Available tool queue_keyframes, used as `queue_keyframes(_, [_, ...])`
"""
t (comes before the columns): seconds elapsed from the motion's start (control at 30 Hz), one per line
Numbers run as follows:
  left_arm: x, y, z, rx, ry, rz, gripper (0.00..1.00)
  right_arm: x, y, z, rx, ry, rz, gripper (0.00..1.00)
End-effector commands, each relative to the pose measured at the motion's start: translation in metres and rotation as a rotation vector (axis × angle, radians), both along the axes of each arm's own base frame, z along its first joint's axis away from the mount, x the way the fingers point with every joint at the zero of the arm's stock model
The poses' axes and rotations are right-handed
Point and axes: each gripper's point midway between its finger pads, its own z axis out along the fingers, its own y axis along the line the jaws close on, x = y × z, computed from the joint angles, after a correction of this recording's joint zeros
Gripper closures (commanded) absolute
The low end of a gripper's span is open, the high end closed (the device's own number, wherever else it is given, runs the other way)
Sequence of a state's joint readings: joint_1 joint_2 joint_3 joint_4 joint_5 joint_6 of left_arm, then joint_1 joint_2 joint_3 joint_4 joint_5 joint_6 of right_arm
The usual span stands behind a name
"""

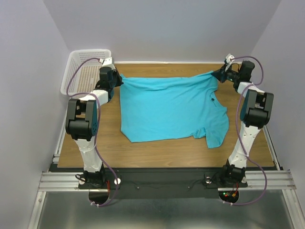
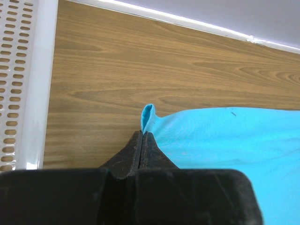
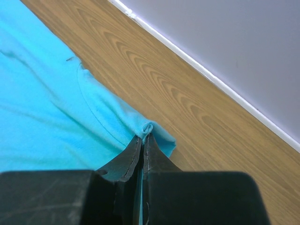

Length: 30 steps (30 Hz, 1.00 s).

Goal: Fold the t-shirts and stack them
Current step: Flatten the tshirt out

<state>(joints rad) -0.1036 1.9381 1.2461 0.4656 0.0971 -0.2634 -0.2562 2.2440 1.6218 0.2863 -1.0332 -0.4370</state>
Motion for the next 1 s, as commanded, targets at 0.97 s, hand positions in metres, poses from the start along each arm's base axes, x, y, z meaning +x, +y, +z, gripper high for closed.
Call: queue_keyframes(0.97, [-0.016,-0.026,0.119,0.073,-0.438,-0.273,1.00,-0.019,-0.010,0.097,0.046,-0.125,0.034,0.99])
